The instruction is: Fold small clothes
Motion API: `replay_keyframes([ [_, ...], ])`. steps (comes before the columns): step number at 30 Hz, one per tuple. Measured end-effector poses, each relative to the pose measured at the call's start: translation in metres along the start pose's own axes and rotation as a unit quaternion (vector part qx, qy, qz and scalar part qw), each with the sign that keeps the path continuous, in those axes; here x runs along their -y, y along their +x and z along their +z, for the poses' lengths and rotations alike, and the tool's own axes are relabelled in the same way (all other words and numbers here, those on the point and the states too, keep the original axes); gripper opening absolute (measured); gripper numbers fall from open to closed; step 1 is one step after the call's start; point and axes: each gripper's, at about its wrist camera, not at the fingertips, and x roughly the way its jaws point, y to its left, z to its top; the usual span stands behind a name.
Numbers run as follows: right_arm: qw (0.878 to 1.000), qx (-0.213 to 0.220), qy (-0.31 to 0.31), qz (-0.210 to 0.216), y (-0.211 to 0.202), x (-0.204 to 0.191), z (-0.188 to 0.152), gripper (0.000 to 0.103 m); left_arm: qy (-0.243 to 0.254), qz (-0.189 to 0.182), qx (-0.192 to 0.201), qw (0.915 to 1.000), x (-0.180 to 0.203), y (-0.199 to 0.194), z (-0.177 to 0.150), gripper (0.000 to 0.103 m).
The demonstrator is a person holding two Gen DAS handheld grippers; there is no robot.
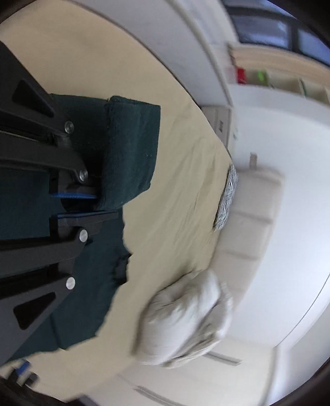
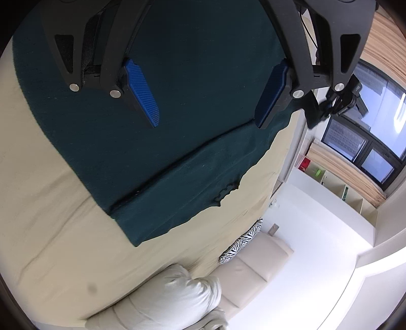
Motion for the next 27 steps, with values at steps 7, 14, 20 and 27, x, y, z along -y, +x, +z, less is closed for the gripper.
replay_keyframes([
  [7, 1.0, 0.015, 0.022, -0.003, -0.012, 0.026, 0.009, 0.077, 0.29, 0.013, -0.045, 0.9557, 0.153, 0.045, -0.088, 0.013],
  [14, 0.999, -0.012, 0.03, -0.017, 0.002, 0.043, 0.02, 0.077, 0.266, -0.013, -0.095, 0.9592, 0.127, 0.049, -0.115, 0.043],
  [20, 0.997, -0.073, 0.012, 0.006, 0.056, 0.016, 0.03, 0.078, 0.203, -0.038, -0.122, 0.9708, 0.091, 0.021, -0.13, 0.069],
  [27, 0.987, -0.16, -0.001, -0.001, 0.145, -0.014, 0.042, 0.078, 0.093, -0.07, -0.125, 0.9854, 0.042, -0.009, -0.13, 0.069],
])
